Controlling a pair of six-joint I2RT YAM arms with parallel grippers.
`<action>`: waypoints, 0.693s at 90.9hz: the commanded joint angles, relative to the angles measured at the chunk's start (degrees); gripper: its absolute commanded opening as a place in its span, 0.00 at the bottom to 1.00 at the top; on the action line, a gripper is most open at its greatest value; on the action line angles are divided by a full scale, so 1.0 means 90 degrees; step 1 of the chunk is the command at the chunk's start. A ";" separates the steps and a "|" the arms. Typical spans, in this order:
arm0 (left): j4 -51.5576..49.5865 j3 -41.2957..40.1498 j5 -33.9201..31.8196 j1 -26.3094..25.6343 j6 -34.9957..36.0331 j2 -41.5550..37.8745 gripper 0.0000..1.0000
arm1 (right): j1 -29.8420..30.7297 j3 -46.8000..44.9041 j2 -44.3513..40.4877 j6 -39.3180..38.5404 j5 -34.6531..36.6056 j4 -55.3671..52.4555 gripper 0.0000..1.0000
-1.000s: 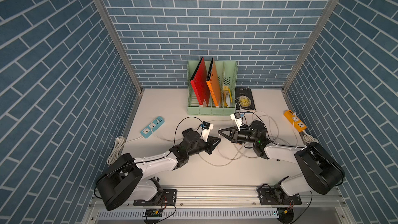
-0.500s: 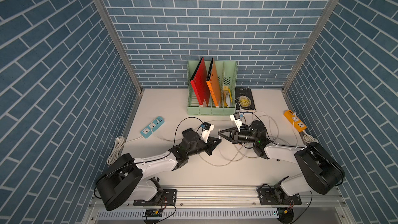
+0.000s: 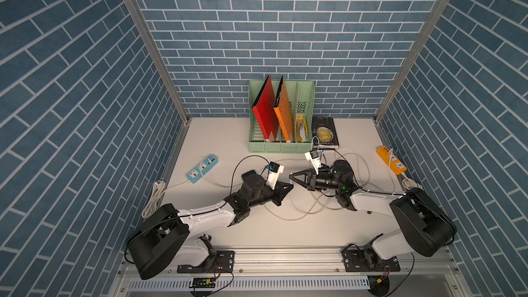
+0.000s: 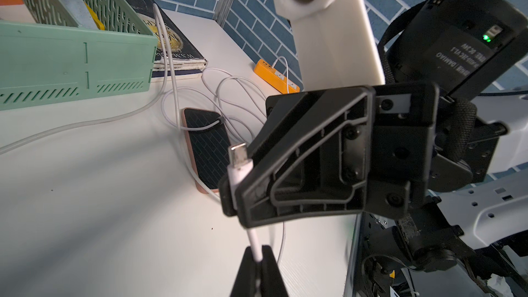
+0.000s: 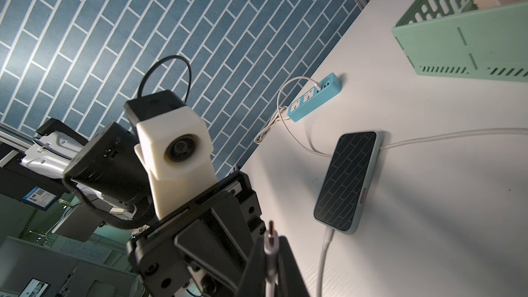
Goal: Plug the charging cable into the phone
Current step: Pick up the charging cable from the center of the board.
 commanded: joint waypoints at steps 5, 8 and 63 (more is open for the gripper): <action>0.0050 0.0031 -0.0109 -0.0027 0.0062 -0.0152 0.00 | 0.0003 -0.0095 0.0106 -0.0063 -0.0120 0.0181 0.16; 0.0045 0.0032 -0.0109 -0.0027 0.0068 -0.0158 0.00 | 0.0005 -0.0111 0.0122 -0.0063 -0.0110 0.0200 0.16; 0.0086 -0.0063 -0.0109 -0.0032 0.0050 -0.0145 0.00 | 0.0011 -0.0044 0.0143 0.0062 0.0012 0.0394 0.05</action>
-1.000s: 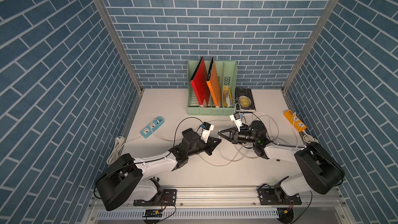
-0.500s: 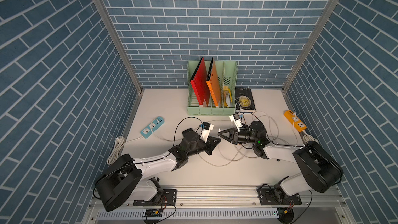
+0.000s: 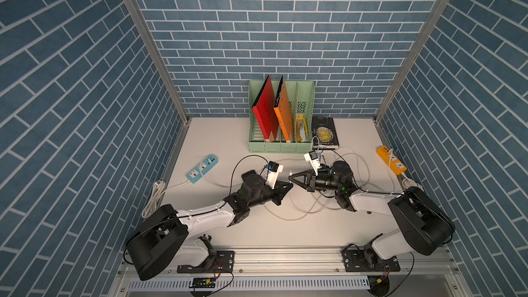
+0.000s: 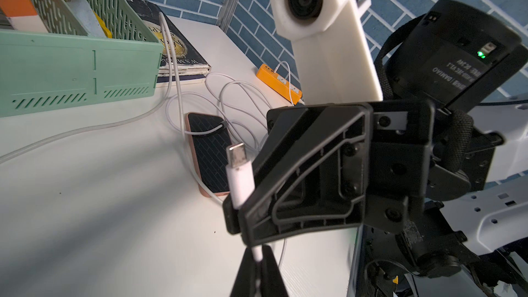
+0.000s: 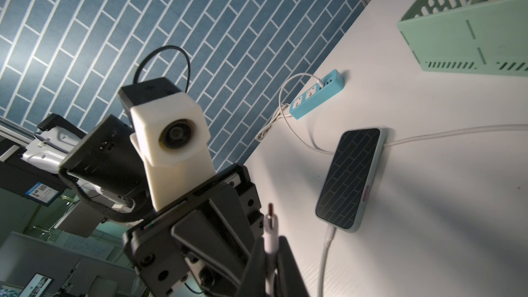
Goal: Plug the charging cable into the phone
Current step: Pick up the charging cable from the center of the board, then pick up the phone at the center of the board.
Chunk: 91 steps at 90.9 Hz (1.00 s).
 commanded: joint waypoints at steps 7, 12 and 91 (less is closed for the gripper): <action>0.0064 -0.0066 -0.0025 -0.0027 0.0047 -0.0096 0.00 | -0.0001 0.0030 0.0095 0.0154 -0.0001 0.0382 0.00; -0.0017 -0.0049 -0.0102 -0.0027 0.0043 -0.0118 0.00 | 0.0000 0.0056 0.0090 0.0143 0.0012 0.0365 0.00; -0.3438 0.3138 -0.1962 -0.0380 0.0188 0.1693 0.78 | -0.2411 0.0058 -0.3079 -0.2237 0.5594 -0.6827 0.00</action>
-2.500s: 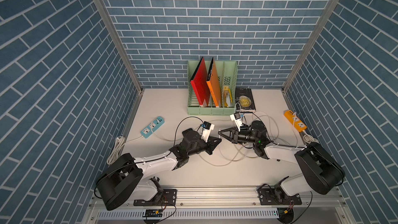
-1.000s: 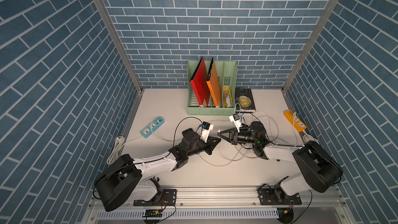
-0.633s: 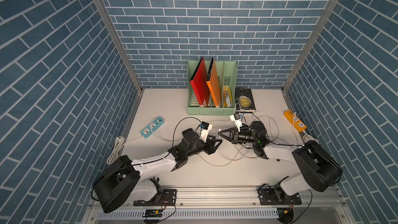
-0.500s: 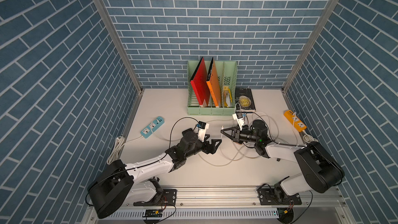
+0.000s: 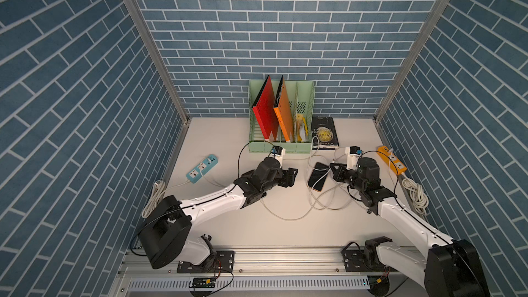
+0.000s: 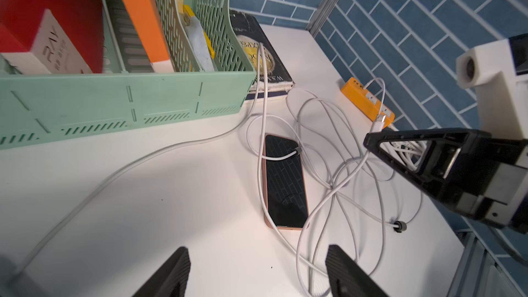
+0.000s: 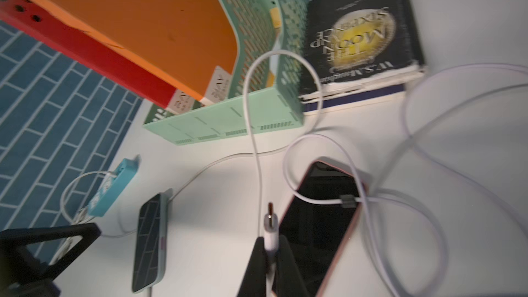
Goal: Plug the charging cable into the phone
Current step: Pick up the phone at the center of the board.
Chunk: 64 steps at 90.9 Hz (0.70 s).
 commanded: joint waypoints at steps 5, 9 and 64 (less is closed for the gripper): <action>-0.0597 0.1049 0.0090 -0.0384 0.0405 0.1111 0.79 | -0.0488 -0.0065 -0.0407 -0.0464 0.1510 -0.1434 0.00; -0.0750 0.1403 0.0061 -0.0511 0.0496 0.1464 0.80 | -0.0587 -0.0082 -0.0529 -0.0463 0.1605 -0.1504 0.00; -0.3313 0.5002 -0.1030 -0.1252 0.0919 0.4604 0.87 | -0.0815 -0.0293 -0.0676 -0.0473 0.1150 -0.1359 0.00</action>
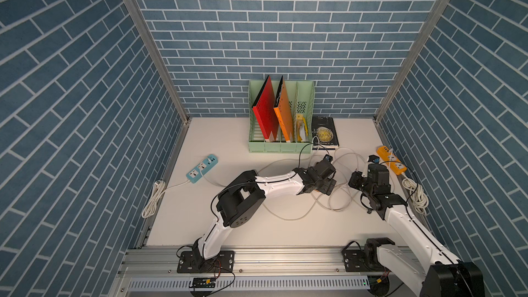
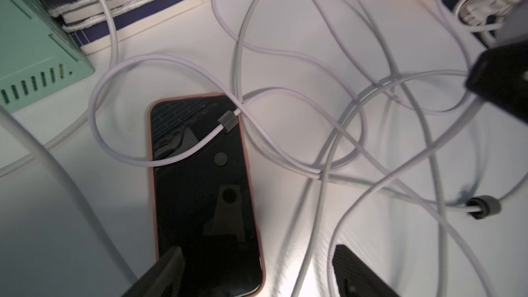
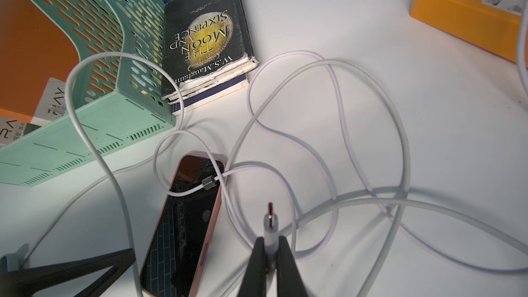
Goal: Plug the charging cable into the phone
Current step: Pick up the phone at the center of the board.
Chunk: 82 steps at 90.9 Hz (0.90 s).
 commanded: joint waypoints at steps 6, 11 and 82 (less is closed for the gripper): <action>-0.0915 0.0537 -0.0459 0.0002 0.0163 0.0397 0.88 | -0.0029 -0.0072 0.0019 -0.0164 -0.0217 0.0050 0.00; -0.0975 0.0662 -0.0456 0.0017 0.0185 0.0491 0.88 | -0.0027 -0.0074 0.0037 -0.0164 -0.0281 0.0076 0.00; -0.1535 0.1675 0.0001 0.0316 0.0415 0.1337 0.93 | -0.0033 -0.0183 0.0031 -0.0154 -0.0687 0.0274 0.00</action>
